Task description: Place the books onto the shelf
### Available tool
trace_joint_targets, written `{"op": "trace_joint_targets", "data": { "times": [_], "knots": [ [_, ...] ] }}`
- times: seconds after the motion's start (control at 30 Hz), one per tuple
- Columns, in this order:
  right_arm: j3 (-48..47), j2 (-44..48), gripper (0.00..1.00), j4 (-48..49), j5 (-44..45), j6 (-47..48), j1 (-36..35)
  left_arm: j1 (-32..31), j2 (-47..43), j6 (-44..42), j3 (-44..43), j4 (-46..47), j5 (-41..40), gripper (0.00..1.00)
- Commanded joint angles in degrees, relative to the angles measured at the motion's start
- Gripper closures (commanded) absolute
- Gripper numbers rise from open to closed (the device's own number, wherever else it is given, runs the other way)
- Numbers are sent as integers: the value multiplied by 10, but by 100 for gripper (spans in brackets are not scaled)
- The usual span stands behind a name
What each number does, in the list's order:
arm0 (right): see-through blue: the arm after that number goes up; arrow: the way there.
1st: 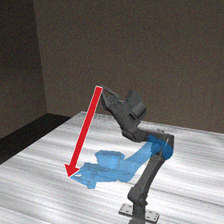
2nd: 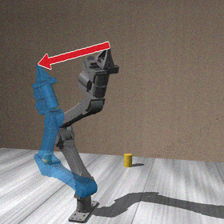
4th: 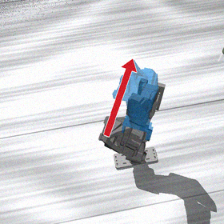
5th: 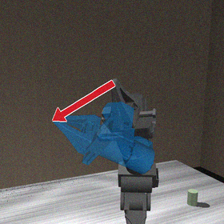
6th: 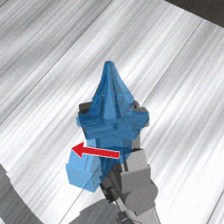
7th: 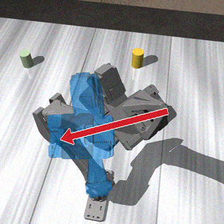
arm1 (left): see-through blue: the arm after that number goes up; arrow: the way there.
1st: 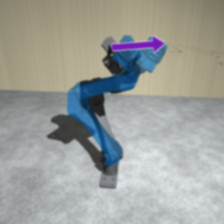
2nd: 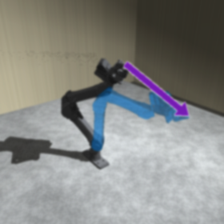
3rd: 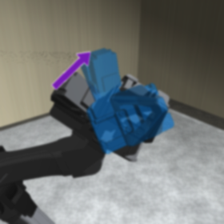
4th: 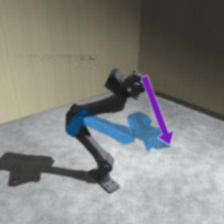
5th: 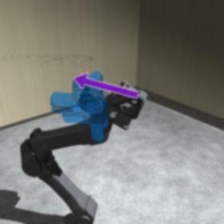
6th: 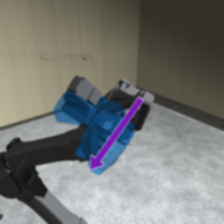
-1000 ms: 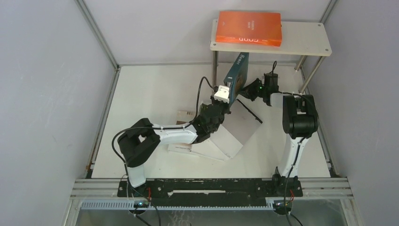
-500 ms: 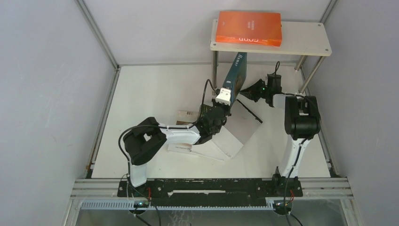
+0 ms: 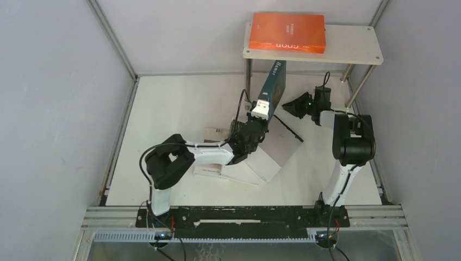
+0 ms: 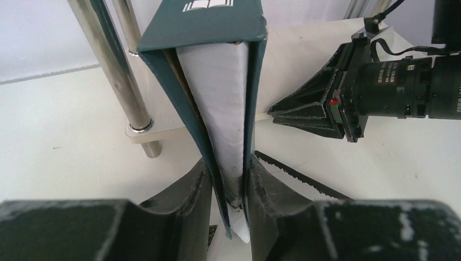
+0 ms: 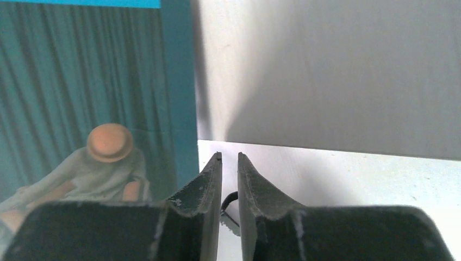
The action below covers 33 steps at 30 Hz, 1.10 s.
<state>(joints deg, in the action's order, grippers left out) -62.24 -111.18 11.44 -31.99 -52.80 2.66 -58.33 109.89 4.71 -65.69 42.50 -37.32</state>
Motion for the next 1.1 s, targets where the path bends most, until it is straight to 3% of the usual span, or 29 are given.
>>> {"op": "trace_joint_targets", "data": {
  "times": [0.0, 0.27, 0.6, 1.07],
  "knots": [
    [-4, 38, 76, 39, 2, 2, 1, 12, 10, 12, -37, -22, -10, 66],
    [-28, 30, 76, 48, -4, -11, -2, 25, 18, 19, -70, -59, -7, 58],
    [-54, 18, 76, 72, -9, -31, -4, 40, 33, 16, -108, -97, -2, 57],
    [-158, -69, 76, 58, -25, -38, -18, 52, 41, 7, -120, -109, -4, 57]
  ]
}}
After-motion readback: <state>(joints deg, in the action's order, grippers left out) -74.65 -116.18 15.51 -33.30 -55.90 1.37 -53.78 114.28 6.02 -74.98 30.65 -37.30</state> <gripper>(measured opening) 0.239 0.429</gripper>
